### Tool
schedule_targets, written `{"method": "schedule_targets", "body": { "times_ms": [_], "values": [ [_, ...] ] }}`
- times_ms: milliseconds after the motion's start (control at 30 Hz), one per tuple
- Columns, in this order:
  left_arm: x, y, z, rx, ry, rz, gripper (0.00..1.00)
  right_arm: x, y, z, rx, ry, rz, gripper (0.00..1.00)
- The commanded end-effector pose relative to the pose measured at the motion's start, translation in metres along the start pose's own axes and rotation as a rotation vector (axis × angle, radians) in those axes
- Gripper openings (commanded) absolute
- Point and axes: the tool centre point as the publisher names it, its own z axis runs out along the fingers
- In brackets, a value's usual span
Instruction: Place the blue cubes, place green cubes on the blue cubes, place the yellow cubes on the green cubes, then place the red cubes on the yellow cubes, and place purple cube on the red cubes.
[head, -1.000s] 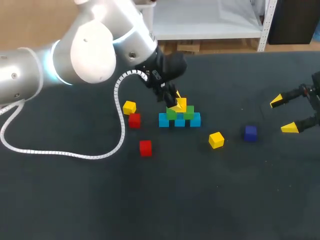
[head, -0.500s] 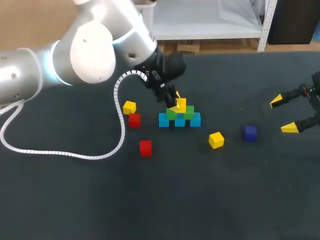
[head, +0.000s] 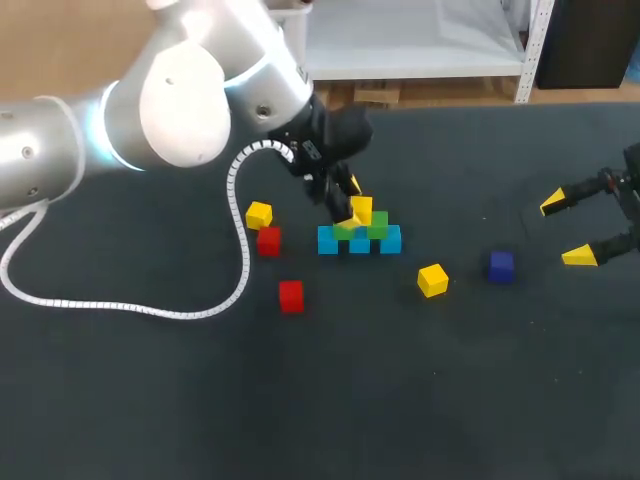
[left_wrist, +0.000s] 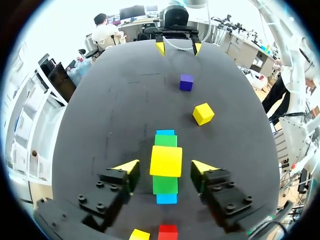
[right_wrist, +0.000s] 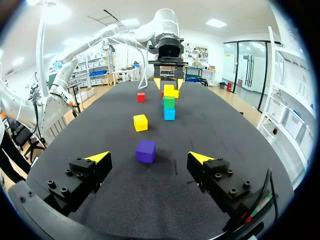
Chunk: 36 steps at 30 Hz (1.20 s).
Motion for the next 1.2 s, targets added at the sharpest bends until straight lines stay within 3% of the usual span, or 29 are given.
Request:
{"method": "schedule_targets", "body": {
  "times_ms": [33,333,667,967,1200],
  "values": [
    [0.002,0.002,-0.009,-0.009,0.005,-0.001,1.00,0.000,0.000,0.000,0.000,-0.001,-0.001,1.00],
    [0.026,0.002,-0.045,-0.062,0.018,-0.008,1.00,0.000,0.000,0.000,0.000,-0.001,-0.001,1.00],
    [0.076,0.010,-0.078,-0.034,0.050,0.062,1.00,0.000,0.000,0.000,0.000,-0.001,-0.001,1.00],
    [0.129,0.009,-0.083,0.024,0.066,0.126,1.00,0.000,0.000,0.000,0.000,-0.001,-0.001,1.00],
    [0.155,0.023,-0.079,0.029,0.063,0.142,1.00,0.000,0.000,0.000,0.000,-0.001,-0.001,1.00]
  ]
}}
